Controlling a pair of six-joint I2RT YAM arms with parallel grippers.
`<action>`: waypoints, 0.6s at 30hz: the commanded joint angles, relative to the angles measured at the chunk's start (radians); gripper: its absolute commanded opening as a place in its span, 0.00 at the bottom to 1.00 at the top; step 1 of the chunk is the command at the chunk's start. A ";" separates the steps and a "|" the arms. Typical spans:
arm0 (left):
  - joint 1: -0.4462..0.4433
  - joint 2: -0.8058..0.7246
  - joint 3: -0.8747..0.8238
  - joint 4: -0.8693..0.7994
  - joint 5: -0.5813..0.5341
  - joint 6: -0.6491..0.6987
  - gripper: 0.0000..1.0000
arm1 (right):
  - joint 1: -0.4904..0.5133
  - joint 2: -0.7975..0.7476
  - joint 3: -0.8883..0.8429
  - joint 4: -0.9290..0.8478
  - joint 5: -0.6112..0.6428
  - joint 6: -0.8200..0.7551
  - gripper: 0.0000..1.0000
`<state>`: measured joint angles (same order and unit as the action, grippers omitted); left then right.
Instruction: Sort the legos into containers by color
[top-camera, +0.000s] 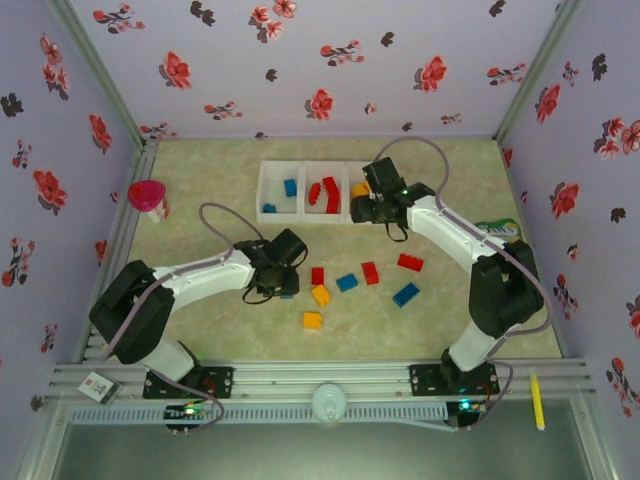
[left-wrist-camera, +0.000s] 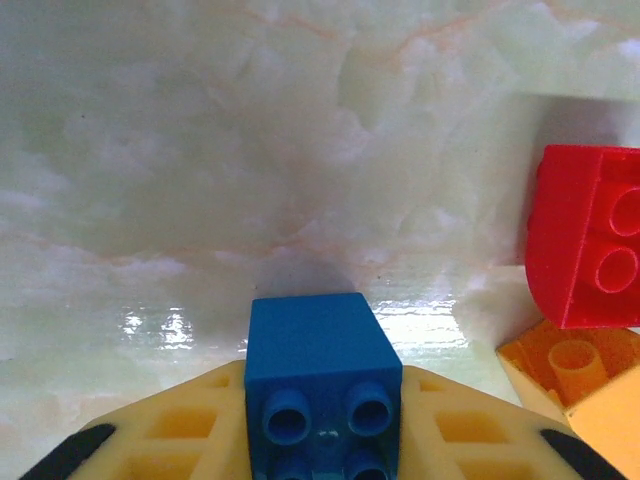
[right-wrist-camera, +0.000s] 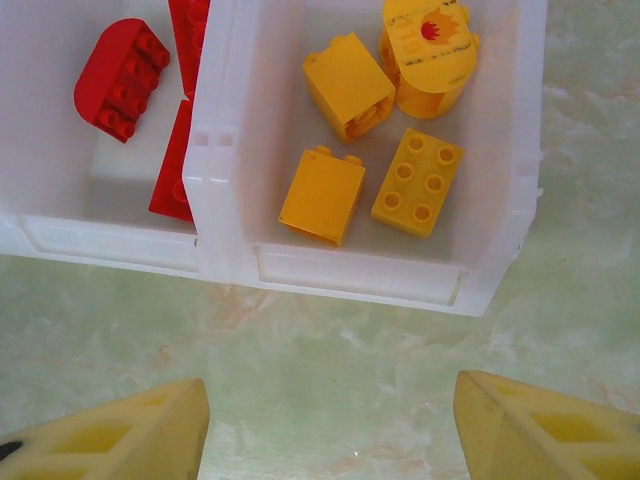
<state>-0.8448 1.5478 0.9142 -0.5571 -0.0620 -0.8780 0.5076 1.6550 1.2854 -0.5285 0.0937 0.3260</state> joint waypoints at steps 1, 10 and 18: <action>0.015 0.003 0.070 -0.063 -0.037 0.050 0.25 | 0.015 -0.018 -0.021 0.016 0.014 0.028 0.66; 0.177 -0.038 0.238 -0.130 -0.112 0.260 0.25 | 0.066 -0.060 -0.095 0.041 0.033 0.070 0.66; 0.309 0.111 0.500 -0.047 -0.116 0.422 0.25 | 0.112 -0.088 -0.132 0.042 0.058 0.100 0.66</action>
<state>-0.5644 1.5909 1.3392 -0.6338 -0.1570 -0.5545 0.6037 1.5963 1.1728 -0.4904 0.1150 0.3977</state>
